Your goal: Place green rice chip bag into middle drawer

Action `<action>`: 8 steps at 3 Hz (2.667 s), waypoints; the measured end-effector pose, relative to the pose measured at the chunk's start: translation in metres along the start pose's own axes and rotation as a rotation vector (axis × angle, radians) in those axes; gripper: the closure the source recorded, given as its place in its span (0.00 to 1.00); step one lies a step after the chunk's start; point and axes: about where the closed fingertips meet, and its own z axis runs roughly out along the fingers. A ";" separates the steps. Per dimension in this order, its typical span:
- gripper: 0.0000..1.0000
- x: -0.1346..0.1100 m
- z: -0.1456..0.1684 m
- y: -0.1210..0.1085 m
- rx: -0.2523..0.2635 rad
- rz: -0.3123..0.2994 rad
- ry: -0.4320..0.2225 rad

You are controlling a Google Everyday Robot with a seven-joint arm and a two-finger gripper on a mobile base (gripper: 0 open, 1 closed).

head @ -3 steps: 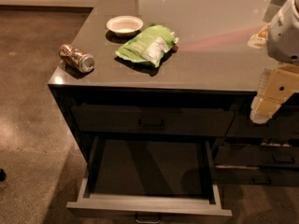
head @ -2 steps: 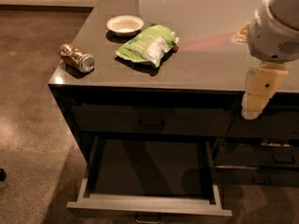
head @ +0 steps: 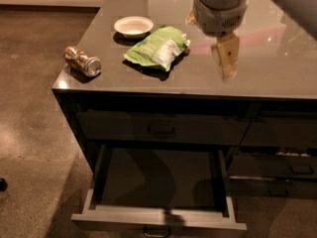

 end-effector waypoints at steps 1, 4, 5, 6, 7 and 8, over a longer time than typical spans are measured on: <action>0.00 -0.003 0.001 -0.024 0.032 -0.076 0.043; 0.00 -0.012 0.026 -0.075 0.123 -0.290 0.063; 0.00 -0.019 0.054 -0.119 0.136 -0.438 0.037; 0.00 -0.032 0.095 -0.154 0.081 -0.576 -0.015; 0.00 -0.038 0.132 -0.179 0.033 -0.643 -0.030; 0.00 -0.040 0.159 -0.192 0.013 -0.651 -0.042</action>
Offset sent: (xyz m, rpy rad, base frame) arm 0.0221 0.0130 0.0064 -0.0588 -0.0375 0.0689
